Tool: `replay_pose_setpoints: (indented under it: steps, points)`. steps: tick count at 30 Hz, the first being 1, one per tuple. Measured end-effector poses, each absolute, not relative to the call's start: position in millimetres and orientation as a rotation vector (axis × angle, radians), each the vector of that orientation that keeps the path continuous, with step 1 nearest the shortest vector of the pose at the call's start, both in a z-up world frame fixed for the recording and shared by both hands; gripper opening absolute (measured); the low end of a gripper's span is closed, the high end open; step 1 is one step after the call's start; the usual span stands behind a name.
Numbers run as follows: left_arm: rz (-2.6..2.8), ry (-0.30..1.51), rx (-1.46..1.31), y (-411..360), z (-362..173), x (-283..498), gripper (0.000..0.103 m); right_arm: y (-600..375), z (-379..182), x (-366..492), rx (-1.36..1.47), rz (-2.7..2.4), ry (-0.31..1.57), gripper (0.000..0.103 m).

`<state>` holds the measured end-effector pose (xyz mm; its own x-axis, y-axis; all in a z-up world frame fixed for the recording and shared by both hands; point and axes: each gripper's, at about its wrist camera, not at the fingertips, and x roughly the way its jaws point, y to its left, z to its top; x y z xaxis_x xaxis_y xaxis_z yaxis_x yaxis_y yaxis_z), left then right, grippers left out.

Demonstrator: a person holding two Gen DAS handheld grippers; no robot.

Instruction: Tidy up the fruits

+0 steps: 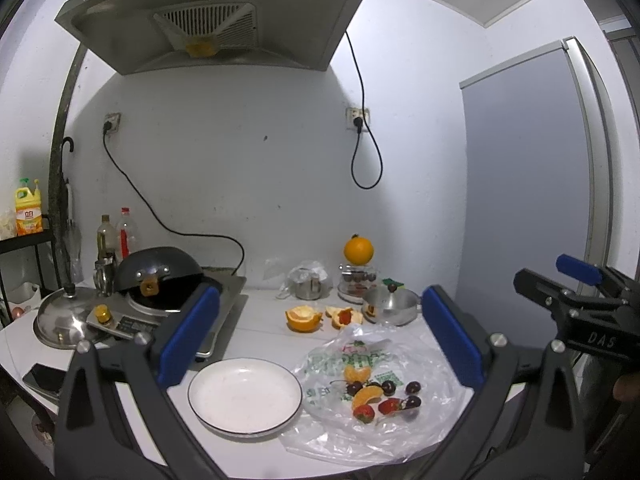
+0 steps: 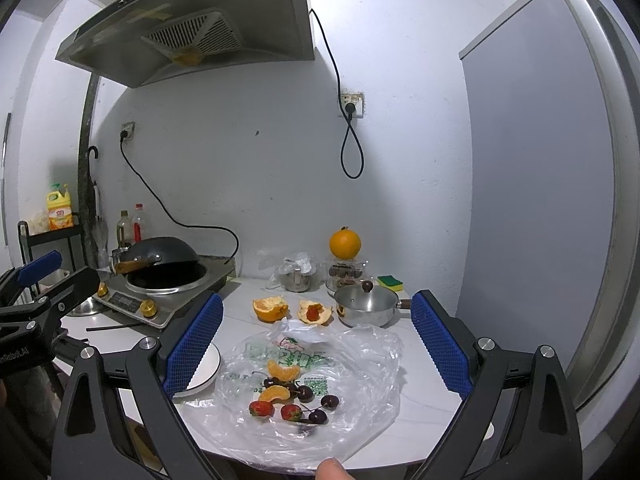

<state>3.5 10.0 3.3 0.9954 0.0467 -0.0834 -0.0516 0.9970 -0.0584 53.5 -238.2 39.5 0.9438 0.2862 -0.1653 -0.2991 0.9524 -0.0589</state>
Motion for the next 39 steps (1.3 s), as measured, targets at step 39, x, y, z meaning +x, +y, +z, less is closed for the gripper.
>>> replay_pose_setpoints:
  steps: [39]
  points:
    - [0.012, 0.272, -0.056, -9.8, -49.0, 75.9, 0.102, -262.9, -21.2, 124.3, -0.103, 0.300, 0.357, 0.097]
